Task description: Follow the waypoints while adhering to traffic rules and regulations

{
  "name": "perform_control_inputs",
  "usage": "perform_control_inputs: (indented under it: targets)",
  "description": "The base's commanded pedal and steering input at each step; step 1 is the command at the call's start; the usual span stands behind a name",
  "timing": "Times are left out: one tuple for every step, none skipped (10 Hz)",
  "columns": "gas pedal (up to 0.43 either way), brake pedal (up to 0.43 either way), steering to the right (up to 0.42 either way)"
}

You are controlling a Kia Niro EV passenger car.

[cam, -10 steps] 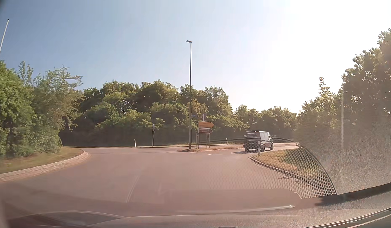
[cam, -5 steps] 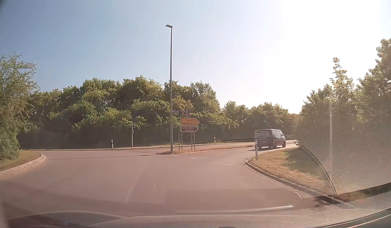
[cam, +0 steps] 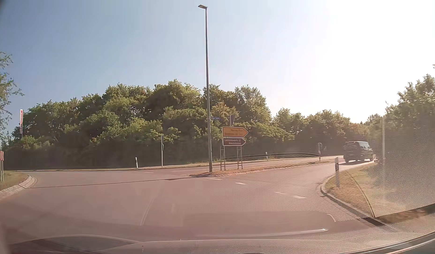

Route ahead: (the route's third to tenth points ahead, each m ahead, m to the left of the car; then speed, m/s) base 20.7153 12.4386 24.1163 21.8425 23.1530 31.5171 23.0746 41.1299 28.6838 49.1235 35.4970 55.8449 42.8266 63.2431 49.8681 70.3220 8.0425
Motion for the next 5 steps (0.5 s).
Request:
perform_control_inputs:
  targets:
    - [0.157, 0.012, -0.157]
    - [0.157, 0.012, -0.159]
    - [0.15, 0.012, -0.161]
    - [0.15, 0.012, -0.166]
    - [0.15, 0.012, -0.172]
